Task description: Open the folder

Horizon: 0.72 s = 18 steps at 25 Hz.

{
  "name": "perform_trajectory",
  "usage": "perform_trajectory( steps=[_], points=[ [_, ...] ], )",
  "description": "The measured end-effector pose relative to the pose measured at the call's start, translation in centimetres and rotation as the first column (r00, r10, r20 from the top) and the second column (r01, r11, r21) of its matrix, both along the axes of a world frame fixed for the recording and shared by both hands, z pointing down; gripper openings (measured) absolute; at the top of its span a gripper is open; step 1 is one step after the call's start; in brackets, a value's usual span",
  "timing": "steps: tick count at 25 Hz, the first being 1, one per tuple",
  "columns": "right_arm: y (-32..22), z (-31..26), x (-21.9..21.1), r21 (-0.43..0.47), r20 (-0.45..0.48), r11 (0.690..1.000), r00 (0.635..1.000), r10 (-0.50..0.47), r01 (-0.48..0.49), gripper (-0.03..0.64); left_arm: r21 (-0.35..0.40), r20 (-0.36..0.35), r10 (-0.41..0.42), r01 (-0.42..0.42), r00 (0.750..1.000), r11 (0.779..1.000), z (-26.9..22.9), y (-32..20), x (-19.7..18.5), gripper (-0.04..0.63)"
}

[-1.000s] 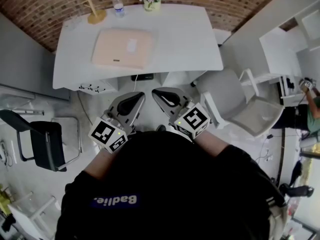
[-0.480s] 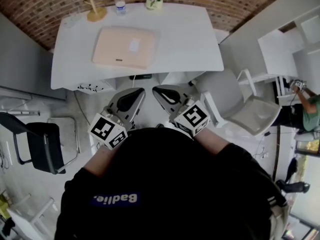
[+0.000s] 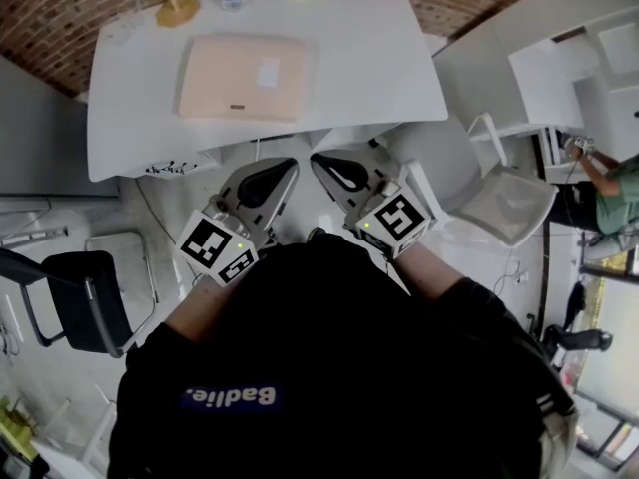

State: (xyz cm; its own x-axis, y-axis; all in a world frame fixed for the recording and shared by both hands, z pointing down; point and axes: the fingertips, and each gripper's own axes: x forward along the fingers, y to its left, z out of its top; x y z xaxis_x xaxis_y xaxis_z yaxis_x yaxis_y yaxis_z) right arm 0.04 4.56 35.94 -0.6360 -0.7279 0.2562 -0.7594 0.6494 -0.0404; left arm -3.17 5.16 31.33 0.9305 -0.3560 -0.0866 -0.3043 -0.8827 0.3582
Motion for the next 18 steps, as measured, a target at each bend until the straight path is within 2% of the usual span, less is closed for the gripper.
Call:
perform_trajectory(
  steps=[3,6,13,18],
  points=[
    [-1.1,0.7,0.2,-0.006,-0.013,0.999,0.999,0.032,-0.032,0.029,-0.011,-0.013,0.021,-0.022,1.000,1.000,0.4,-0.3,-0.1,0.002],
    [-1.7,1.2,0.7,-0.012,-0.029,1.000,0.999,0.028,-0.028,0.029,-0.031,-0.002,0.008,-0.008,1.000,0.999,1.3,-0.6,0.2,0.002],
    [-4.6,3.1,3.3,-0.019,-0.055,0.999,0.998,-0.033,0.032,0.029,-0.052,0.053,-0.071,0.073,0.996,0.996,3.6,-3.2,2.1,0.002],
    [-7.2,5.8,5.4,-0.043,-0.113,0.993,0.987,-0.113,0.109,0.031,-0.105,0.092,-0.144,0.154,0.985,0.983,6.4,-5.8,4.1,0.002]
  ],
)
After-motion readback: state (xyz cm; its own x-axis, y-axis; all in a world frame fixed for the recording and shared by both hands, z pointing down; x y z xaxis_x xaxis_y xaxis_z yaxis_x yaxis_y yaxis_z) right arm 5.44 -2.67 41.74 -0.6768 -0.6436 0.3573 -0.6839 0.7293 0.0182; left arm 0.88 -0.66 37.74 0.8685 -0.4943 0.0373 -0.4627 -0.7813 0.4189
